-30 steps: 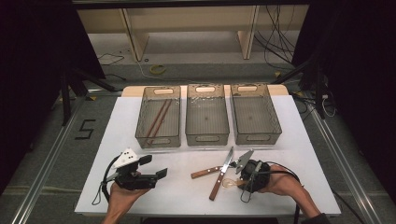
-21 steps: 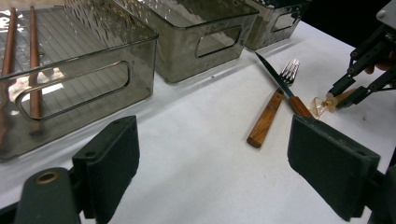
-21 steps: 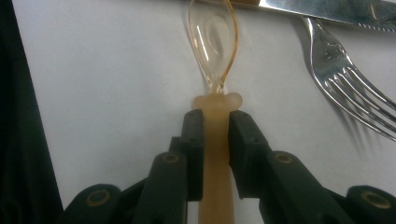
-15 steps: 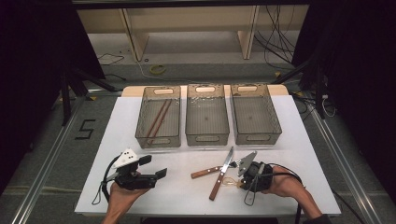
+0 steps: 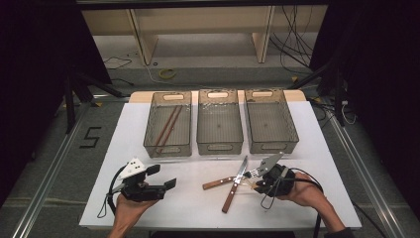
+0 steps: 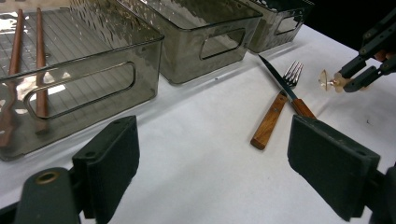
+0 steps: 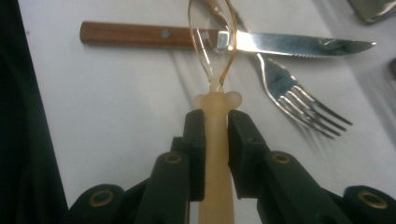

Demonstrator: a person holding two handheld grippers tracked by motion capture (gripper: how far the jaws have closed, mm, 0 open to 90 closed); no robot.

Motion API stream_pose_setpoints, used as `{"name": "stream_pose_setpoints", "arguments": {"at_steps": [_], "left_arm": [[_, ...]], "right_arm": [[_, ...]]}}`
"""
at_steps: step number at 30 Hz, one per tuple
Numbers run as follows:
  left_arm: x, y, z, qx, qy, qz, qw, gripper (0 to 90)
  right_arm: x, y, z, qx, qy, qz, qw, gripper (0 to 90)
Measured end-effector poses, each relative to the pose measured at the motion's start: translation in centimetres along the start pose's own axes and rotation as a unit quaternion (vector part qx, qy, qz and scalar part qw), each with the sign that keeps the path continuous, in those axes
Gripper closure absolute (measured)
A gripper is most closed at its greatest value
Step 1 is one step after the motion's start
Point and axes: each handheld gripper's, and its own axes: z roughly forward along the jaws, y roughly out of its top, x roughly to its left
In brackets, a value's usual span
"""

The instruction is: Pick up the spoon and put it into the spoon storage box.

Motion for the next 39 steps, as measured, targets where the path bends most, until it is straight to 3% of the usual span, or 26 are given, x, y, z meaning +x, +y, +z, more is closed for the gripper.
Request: {"name": "stream_pose_setpoints", "arguments": {"at_steps": [10,20,39], "left_arm": [[0.1,-0.1,0.1,-0.002,0.003,-0.001,1.0,16.4],[0.2,-0.2,0.0,-0.004,0.005,-0.001,1.0,16.4],[0.2,-0.3,0.0,-0.01,0.006,0.001,0.9999,16.3]], "right_arm": [[-1.3,1.3,-1.0,-0.048,-0.026,0.052,0.9971,78.8],[-3.8,4.3,-1.6,-0.1,-0.051,0.105,0.988,78.7],[-7.4,9.5,-1.5,-0.131,-0.082,0.146,0.9772,78.7]]}}
